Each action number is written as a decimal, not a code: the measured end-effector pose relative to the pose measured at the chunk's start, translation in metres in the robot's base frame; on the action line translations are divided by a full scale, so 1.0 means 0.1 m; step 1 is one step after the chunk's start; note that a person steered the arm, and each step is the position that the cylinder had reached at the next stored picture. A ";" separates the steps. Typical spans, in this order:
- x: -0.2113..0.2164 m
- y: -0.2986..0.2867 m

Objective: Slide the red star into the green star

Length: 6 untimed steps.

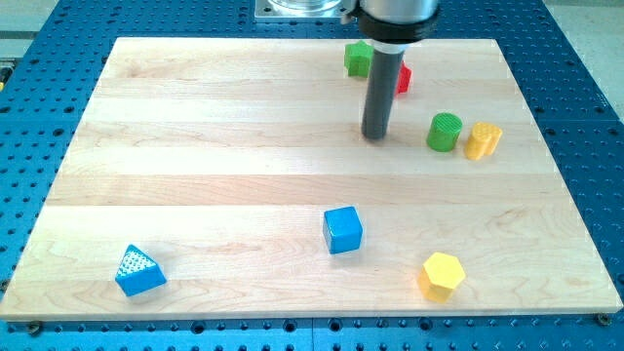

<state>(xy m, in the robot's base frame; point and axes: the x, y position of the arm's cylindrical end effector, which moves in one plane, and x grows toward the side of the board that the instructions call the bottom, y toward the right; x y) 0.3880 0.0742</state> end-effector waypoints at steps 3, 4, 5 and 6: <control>-0.82 -0.83; -1.23 -0.83; -1.45 -0.74; -1.54 -0.35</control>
